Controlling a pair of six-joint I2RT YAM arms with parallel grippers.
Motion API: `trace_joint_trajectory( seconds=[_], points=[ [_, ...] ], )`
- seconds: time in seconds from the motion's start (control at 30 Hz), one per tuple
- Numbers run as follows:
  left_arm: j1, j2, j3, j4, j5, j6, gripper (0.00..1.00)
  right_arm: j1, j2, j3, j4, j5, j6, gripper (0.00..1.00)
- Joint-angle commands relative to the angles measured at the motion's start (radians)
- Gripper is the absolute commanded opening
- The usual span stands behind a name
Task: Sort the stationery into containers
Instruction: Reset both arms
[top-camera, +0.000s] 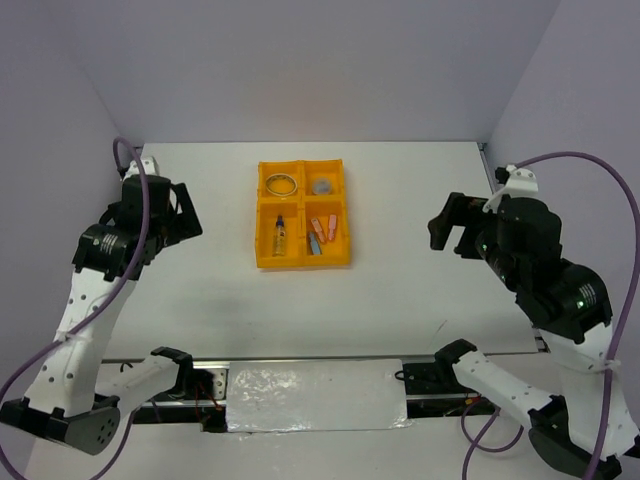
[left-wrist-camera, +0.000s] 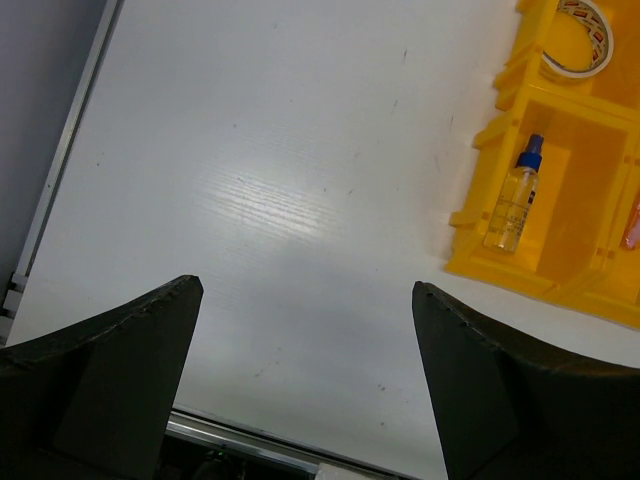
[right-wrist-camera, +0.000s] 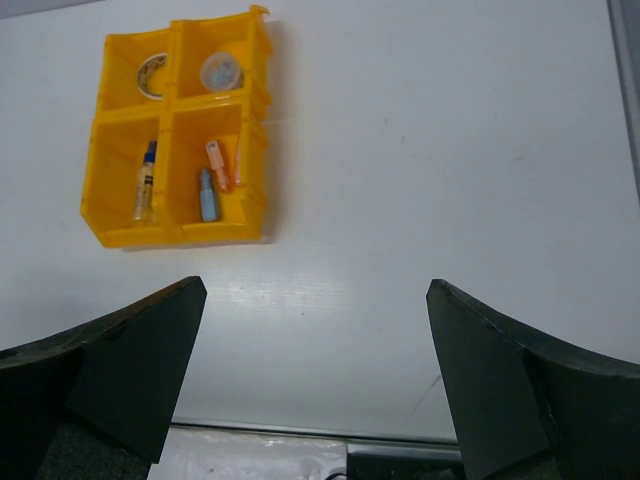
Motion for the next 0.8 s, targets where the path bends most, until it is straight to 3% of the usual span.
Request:
trace_joint_trajectory(
  seconds=[0.0, 0.37, 0.77],
  points=[
    [0.005, -0.040, -0.032, 0.024, -0.016, -0.029, 0.99, -0.004, -0.049, 0.009, -0.075, 0.064, -0.006, 1.00],
    [0.005, -0.068, -0.058, -0.002, -0.068, -0.026, 0.99, -0.004, -0.078, -0.020, -0.061, 0.017, 0.013, 1.00],
    [0.005, -0.063, -0.061, 0.036, -0.020, -0.007, 0.99, -0.002, -0.040, -0.038, 0.003, 0.011, 0.011, 1.00]
  ],
)
